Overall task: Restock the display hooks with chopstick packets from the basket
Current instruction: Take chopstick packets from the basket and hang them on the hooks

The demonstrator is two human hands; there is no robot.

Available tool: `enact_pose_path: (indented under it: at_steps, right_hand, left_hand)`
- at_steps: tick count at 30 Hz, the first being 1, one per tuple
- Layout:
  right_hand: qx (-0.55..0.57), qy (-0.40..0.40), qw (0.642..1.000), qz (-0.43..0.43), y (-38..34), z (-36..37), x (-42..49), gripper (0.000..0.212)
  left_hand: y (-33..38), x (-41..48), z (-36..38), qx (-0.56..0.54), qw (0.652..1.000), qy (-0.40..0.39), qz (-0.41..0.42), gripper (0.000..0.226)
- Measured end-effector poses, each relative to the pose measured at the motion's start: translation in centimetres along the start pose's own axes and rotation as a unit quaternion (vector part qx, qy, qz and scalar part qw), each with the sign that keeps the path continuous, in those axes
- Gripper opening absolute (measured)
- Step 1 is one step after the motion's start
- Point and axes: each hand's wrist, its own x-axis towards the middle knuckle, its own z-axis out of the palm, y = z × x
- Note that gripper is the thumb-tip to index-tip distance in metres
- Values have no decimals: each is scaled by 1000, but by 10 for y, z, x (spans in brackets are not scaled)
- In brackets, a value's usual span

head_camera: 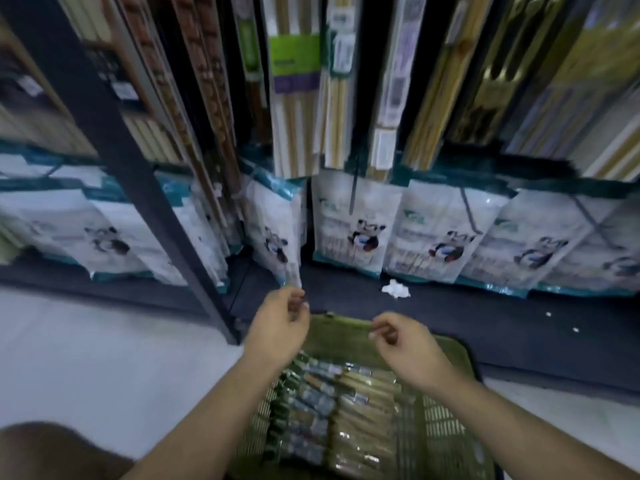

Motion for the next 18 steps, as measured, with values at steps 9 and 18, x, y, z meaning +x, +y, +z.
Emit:
enact_pose_path:
  at_steps: [9,18]
  right_hand:
    - [-128,-197,968,94,106,155,16,19]
    - [-258,-202,942,74,145,211,21,48]
  left_hand:
    - [-141,-21,27,52,982,-49,-176,35]
    - [-156,-22,35,-23,987,0,-160,17]
